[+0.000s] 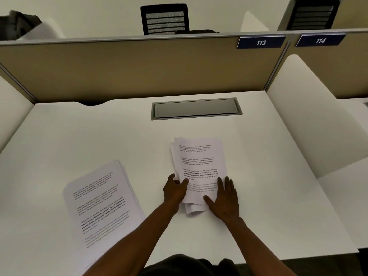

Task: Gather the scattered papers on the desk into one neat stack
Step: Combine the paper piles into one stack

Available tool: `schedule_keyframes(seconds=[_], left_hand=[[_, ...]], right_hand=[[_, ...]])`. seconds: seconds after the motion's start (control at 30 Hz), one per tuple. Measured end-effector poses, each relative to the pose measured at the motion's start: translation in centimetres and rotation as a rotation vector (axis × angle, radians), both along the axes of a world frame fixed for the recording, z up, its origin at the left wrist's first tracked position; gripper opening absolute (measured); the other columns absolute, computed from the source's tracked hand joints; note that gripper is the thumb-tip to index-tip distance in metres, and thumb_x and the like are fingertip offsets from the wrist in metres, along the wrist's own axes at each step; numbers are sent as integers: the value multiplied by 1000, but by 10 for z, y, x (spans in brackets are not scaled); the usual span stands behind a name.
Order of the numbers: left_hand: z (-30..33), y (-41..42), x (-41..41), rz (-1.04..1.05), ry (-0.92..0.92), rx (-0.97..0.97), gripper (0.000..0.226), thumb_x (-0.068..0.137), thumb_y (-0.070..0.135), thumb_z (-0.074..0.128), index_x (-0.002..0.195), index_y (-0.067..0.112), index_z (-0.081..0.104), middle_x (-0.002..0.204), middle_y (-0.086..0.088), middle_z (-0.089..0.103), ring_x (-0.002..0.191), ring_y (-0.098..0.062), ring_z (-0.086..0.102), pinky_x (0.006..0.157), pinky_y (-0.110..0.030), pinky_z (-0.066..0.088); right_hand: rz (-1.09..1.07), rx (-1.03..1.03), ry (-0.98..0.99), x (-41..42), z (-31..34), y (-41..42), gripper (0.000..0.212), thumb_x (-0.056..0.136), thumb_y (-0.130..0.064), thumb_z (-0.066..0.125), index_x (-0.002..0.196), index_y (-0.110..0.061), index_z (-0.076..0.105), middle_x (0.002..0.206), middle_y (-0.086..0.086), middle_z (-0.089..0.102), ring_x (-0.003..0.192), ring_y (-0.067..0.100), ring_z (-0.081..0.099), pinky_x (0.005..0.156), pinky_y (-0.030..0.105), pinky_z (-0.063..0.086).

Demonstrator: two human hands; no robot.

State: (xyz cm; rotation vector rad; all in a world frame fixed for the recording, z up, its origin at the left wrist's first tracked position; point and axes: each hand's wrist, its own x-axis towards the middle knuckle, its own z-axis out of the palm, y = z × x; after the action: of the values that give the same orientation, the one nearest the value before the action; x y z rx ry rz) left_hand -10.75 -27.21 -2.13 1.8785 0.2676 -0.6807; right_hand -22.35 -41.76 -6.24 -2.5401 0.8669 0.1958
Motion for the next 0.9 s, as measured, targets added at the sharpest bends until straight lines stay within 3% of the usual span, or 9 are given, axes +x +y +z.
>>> schedule_keyframes(seconds=[0.2, 0.33, 0.43, 0.5, 0.63, 0.7, 0.77, 0.83, 0.9], left_hand=[[-1, -9, 2, 16, 120, -152, 51, 87, 22, 75, 133, 10, 58, 129, -13, 67, 111, -29, 66, 98, -45, 55], [2, -11, -2, -38, 58, -191, 56, 88, 13, 71, 138, 19, 48, 127, -8, 66, 107, -25, 65, 81, -32, 58], [4, -9, -5, -35, 63, -264, 63, 89, 0, 65, 141, 26, 41, 130, -10, 63, 114, -28, 63, 92, -44, 57], [6, -7, -5, -31, 68, -317, 64, 88, -7, 62, 140, 24, 42, 130, -10, 63, 115, -29, 63, 96, -48, 56], [20, 8, 0, -2, 181, -531, 65, 84, -10, 69, 138, 19, 48, 124, -9, 69, 108, -31, 70, 85, -46, 61], [28, 21, 2, -19, 206, -613, 63, 83, -6, 73, 136, 19, 51, 127, -10, 69, 110, -34, 70, 88, -50, 59], [33, 38, 2, -38, 203, -652, 62, 83, -3, 74, 136, 20, 52, 129, -11, 68, 113, -36, 68, 91, -52, 58], [34, 57, 3, -41, 181, -637, 61, 83, 1, 75, 136, 21, 52, 129, -9, 69, 113, -34, 69, 89, -50, 59], [35, 79, 3, -34, 125, -579, 63, 83, 6, 77, 137, 24, 51, 128, -6, 69, 111, -28, 70, 86, -45, 60]], right_hand=[[40, 48, -21, -7, 2, -2, 98, 82, -58, 59, 155, -19, 7, 165, 10, 1, 151, 27, 0, 122, 40, 9], [39, 108, -46, -10, 5, -8, 96, 80, -51, 65, 155, -20, 12, 164, 6, 7, 151, 25, 2, 122, 40, 14], [1, 179, -86, -11, 8, -8, 91, 84, -52, 64, 154, -20, 15, 163, 4, 14, 151, 24, 6, 122, 42, 18], [-66, 234, -132, -8, 14, -9, 87, 86, -55, 61, 153, -20, 19, 161, 5, 22, 149, 24, 15, 120, 43, 23], [-298, 344, -270, 2, 29, -14, 79, 86, -57, 59, 150, -19, 31, 150, 8, 42, 136, 27, 42, 111, 42, 36], [-448, 541, -292, 9, 39, -17, 73, 86, -56, 61, 146, -22, 38, 140, 5, 52, 125, 26, 52, 105, 40, 43], [-578, 903, -309, 19, 46, -15, 60, 85, -50, 67, 134, -19, 52, 119, -3, 63, 107, 22, 63, 90, 35, 51], [-589, 1215, -313, 27, 50, -12, 41, 84, -37, 73, 114, -10, 65, 104, 3, 75, 92, 25, 73, 73, 34, 58], [-523, 1325, -331, 34, 50, -4, 30, 84, -21, 74, 111, -11, 69, 105, 9, 76, 92, 28, 74, 69, 35, 60]])
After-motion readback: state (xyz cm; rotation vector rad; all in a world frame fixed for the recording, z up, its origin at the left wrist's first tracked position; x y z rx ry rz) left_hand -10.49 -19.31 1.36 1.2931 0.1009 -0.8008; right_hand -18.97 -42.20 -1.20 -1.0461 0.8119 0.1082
